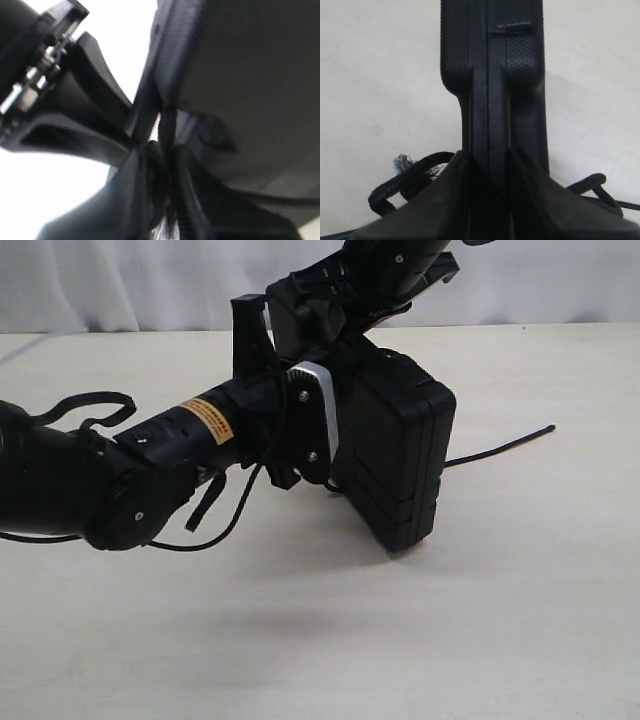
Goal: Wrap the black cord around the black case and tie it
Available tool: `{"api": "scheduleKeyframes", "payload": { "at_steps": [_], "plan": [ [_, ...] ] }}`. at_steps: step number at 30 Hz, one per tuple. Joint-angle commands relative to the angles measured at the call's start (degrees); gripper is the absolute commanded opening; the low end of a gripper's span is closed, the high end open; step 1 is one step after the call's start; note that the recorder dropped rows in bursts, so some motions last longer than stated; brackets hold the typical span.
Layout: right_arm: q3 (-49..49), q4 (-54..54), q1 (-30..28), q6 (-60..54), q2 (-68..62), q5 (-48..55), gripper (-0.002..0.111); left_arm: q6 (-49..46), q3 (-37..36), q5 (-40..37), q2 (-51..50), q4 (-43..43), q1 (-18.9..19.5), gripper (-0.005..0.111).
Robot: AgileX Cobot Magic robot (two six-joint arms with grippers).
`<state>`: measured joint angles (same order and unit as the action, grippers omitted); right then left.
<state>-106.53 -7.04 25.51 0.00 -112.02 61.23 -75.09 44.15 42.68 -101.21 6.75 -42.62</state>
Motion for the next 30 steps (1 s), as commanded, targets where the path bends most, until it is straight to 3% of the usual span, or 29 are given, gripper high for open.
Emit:
{"api": "scheduleKeyframes", "payload": {
  "at_steps": [1,10,12,13,16,18,21,26,30],
  "plan": [
    [0.3,0.2,-0.1,-0.8,-0.6,-0.8,0.004,2.1,3.3,-3.1,-0.1,-0.3,-0.1,0.0],
    [0.3,0.2,-0.1,-0.8,-0.6,-0.7,0.004,3.1,8.8,-20.0,-0.1,0.0,0.0,0.0],
    [0.3,0.2,-0.1,-0.8,-0.6,-0.6,0.004,3.1,8.8,-20.0,-0.1,1.9,0.0,0.003],
    [0.3,0.2,-0.1,-0.8,-0.6,-0.5,0.004,3.1,8.8,-19.9,-0.1,1.9,0.0,0.009],
    [0.3,0.2,-0.1,-0.8,-0.6,-0.5,0.004,3.1,8.8,-18.2,-0.1,1.9,0.0,0.047],
    [0.3,0.2,-0.1,-0.8,-0.6,-0.5,0.004,3.1,8.8,-15.3,-0.1,4.2,0.0,0.064],
    [0.3,0.4,-0.1,-0.9,-0.6,-0.5,0.004,3.0,8.7,-14.5,0.8,13.8,0.0,0.066],
    [0.3,0.4,-0.1,-0.9,-0.6,-0.5,0.004,-5.2,8.6,-16.4,1.7,30.3,0.0,0.066],
    [0.3,0.4,-0.1,-0.9,-0.6,-0.5,0.004,-5.5,8.6,-20.0,1.7,30.3,0.0,0.066]
  ]
}}
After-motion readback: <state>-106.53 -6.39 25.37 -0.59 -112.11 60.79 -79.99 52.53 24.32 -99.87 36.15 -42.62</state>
